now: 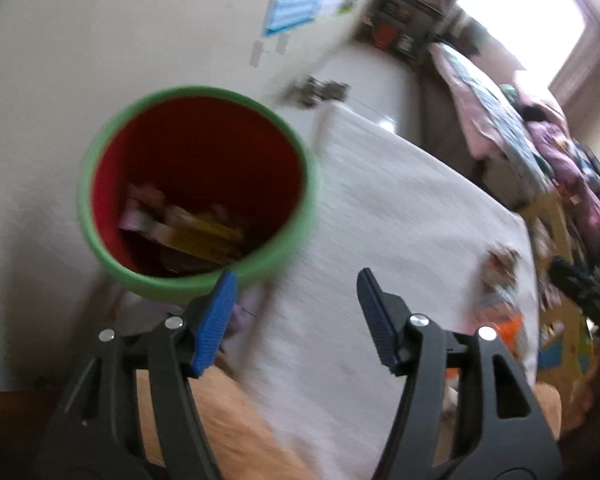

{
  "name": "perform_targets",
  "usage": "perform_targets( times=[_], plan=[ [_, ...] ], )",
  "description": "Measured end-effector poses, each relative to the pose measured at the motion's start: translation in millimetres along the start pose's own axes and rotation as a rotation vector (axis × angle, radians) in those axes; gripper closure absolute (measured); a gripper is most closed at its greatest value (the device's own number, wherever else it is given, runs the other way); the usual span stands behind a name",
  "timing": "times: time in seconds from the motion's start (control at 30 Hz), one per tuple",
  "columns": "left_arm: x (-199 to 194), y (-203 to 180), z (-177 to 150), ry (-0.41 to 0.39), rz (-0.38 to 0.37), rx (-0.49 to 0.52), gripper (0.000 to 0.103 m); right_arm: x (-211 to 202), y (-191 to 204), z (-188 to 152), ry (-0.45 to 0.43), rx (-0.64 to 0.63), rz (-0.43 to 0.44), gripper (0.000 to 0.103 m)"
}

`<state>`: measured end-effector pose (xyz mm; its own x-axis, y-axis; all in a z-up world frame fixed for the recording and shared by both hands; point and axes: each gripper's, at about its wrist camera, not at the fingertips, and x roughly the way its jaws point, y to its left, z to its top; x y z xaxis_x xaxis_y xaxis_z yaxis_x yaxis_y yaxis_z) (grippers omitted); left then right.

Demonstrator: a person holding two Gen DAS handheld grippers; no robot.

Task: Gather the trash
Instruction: 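Grasp the silver-patterned paper cup with the left gripper while the right gripper grasps the milk carton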

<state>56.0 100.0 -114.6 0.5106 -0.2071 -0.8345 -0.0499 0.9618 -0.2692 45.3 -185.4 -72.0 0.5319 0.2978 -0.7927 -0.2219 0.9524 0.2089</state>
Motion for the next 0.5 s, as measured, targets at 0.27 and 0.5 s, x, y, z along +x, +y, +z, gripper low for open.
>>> perform_targets(
  times=[0.27,0.5],
  plan=[
    [14.5,-88.3,-41.2,0.120,-0.141,0.148,0.041,-23.0,-95.8,-55.6,0.027,0.231,-0.098,0.047],
    [44.3,-143.2,-92.2,0.317,-0.222,0.282,0.034,-25.5,-113.0,-69.2,0.037,0.272,-0.103,0.047]
  ],
)
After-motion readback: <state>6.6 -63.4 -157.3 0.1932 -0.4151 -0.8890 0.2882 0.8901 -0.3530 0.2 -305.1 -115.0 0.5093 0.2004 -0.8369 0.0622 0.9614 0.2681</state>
